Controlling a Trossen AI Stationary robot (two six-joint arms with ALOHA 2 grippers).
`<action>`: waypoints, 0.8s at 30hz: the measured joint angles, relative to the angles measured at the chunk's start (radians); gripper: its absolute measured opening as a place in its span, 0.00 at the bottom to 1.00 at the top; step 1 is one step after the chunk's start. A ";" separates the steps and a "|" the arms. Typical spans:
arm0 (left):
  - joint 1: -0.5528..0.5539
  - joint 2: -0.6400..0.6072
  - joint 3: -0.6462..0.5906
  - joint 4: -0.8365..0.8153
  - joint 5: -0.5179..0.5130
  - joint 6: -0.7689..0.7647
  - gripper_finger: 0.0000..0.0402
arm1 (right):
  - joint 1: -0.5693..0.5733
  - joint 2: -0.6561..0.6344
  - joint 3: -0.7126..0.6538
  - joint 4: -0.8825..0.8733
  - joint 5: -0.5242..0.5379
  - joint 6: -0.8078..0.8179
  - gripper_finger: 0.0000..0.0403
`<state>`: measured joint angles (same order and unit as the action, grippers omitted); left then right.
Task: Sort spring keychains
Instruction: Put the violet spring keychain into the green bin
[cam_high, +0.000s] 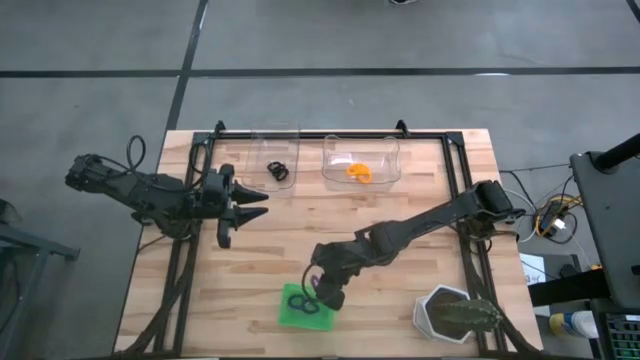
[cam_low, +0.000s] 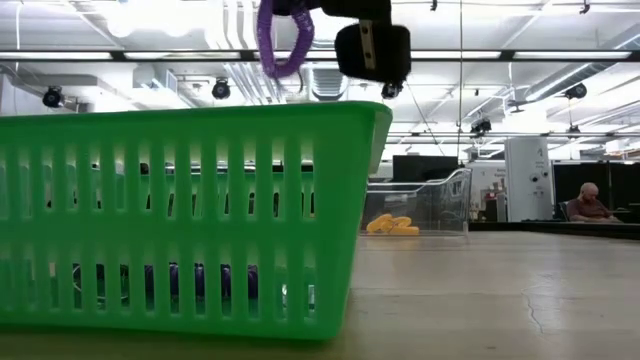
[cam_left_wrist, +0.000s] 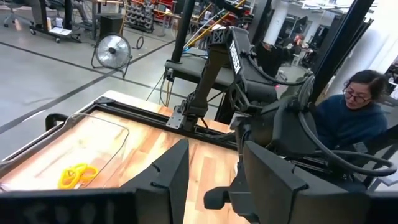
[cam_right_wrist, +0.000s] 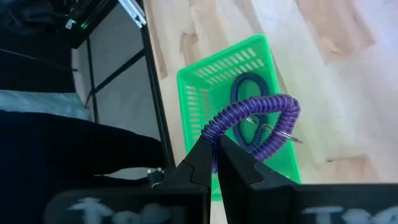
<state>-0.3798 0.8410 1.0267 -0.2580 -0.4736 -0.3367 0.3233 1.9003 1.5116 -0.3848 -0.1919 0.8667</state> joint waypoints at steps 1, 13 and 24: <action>0.000 0.000 0.000 -0.004 0.000 0.000 0.36 | 0.000 0.000 -0.014 0.017 -0.003 0.004 0.02; 0.000 0.002 -0.001 -0.034 0.000 -0.012 0.36 | 0.014 0.160 0.022 0.129 -0.133 0.026 0.02; 0.000 0.002 -0.001 -0.048 0.000 -0.012 0.36 | 0.014 0.277 0.102 0.074 -0.208 0.098 0.15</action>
<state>-0.3798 0.8433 1.0260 -0.3061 -0.4740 -0.3485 0.3377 2.1773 1.6138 -0.3105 -0.4002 0.9646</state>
